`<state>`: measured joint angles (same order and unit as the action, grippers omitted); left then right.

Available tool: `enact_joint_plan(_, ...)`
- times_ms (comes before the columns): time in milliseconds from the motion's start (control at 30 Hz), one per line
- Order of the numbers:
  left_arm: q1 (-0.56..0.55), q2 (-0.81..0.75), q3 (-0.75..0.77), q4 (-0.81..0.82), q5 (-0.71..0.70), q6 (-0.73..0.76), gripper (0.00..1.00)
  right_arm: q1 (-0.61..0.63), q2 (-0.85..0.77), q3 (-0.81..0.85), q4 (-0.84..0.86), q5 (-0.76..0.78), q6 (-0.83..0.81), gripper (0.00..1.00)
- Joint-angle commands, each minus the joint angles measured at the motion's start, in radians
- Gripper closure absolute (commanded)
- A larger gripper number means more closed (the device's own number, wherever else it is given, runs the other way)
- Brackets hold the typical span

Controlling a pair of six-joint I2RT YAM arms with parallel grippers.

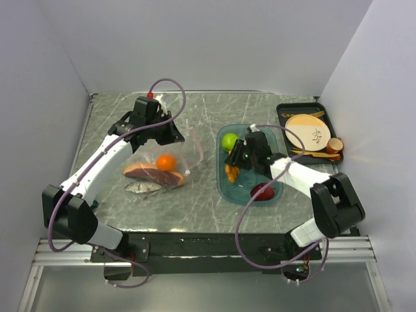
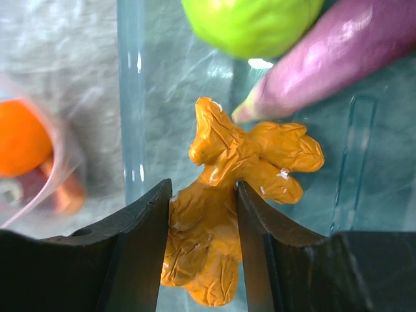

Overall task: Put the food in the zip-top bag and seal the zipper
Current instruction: Adjust the fake vegetable in the bin.

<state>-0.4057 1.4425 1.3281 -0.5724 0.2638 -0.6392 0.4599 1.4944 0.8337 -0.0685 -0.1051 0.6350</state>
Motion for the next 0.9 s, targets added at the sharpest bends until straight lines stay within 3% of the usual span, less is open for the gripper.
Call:
enact_joint_plan(0, -0.004, -0.042, -0.012, 0.039, 0.005, 0.01, 0.99, -0.044, -0.126, -0.178, 0.274, -0.14, 0.148, 0.59)
enact_joint_plan(67, -0.004, -0.04, -0.015, 0.042, 0.006, 0.007, 0.99, -0.075, -0.128, -0.208, 0.347, -0.208, 0.172, 0.57)
enact_joint_plan(333, -0.004, -0.042, -0.006, 0.031, -0.008, 0.019, 0.99, -0.115, -0.077, -0.16, 0.256, -0.242, 0.169, 0.5)
enact_joint_plan(533, -0.004, -0.054, -0.032, 0.045, -0.002, 0.009, 0.99, -0.124, -0.108, -0.139, 0.075, -0.108, 0.14, 0.36)
enact_joint_plan(567, -0.004, -0.053, -0.033, 0.043, -0.001, 0.01, 0.99, -0.124, -0.126, -0.139, 0.028, -0.081, 0.131, 0.3)
enact_joint_plan(867, -0.004, -0.031, -0.018, 0.048, 0.011, 0.015, 0.99, -0.122, -0.152, -0.122, -0.048, -0.019, 0.071, 0.31)
